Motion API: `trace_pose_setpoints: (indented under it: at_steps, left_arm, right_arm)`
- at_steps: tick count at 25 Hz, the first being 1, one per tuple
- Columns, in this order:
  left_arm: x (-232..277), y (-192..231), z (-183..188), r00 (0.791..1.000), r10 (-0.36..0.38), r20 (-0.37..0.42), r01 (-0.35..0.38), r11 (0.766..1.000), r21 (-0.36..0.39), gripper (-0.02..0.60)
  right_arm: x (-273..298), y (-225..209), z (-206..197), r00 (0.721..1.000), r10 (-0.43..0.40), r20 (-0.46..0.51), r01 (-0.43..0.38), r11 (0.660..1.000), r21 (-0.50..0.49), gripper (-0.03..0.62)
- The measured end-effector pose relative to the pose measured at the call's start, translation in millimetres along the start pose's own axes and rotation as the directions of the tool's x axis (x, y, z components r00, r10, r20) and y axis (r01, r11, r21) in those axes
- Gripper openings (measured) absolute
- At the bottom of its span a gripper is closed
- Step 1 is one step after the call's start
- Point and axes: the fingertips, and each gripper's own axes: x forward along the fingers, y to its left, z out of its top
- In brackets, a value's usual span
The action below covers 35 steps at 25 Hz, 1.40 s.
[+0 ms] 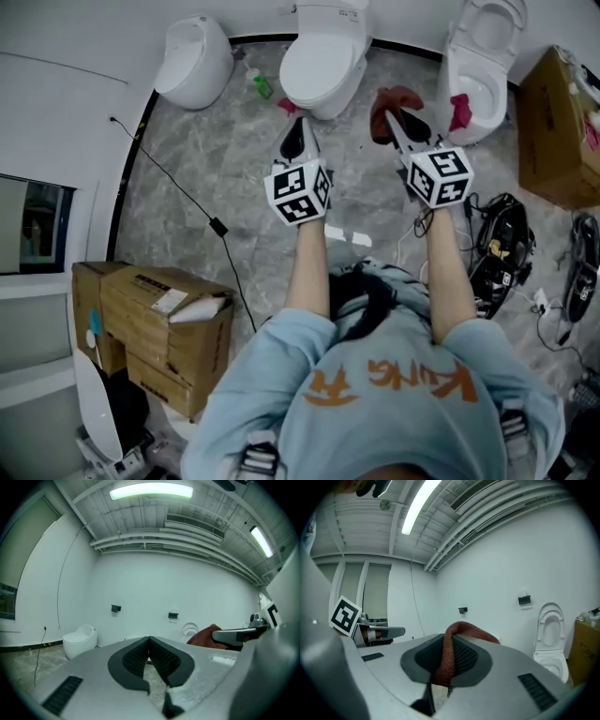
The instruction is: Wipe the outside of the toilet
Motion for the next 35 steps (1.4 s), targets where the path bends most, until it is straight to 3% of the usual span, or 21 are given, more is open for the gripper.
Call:
trace_pose_setpoints:
  at_steps: [6,11,17,21,29,35]
  left_arm:
    - [16,-9,13,1.000,-0.027,0.014,0.027,0.999,0.028,-0.005]
    - [44,7,6,1.000,-0.029,0.006,0.029,1.000,0.010,-0.005]
    - [114,48,-12,0.999,-0.027,-0.018,0.025,0.996,-0.086,-0.005]
    - [171,53,-22,0.997,-0.069,-0.046,0.063,0.991,-0.116,-0.005]
    - [249,176,-86,0.979,-0.016,-0.204,-0.037,0.967,-0.252,-0.005]
    - [295,258,-110,0.968,0.001,-0.249,-0.080,0.948,-0.309,-0.005]
  right_arm:
    - [8,-13,12,0.999,0.005,0.032,-0.006,1.000,0.016,0.041]
    - [37,-20,4,1.000,0.018,0.019,-0.019,1.000,0.022,0.041]
    - [93,-43,-7,0.999,-0.004,-0.036,0.003,1.000,-0.022,0.041]
    - [133,-78,-24,0.995,-0.054,-0.085,0.056,0.998,0.019,0.041]
    - [287,-75,-86,0.986,0.017,-0.163,0.004,0.992,0.127,0.041]
    - [391,-52,-122,0.974,0.057,-0.219,-0.017,0.984,0.180,0.041]
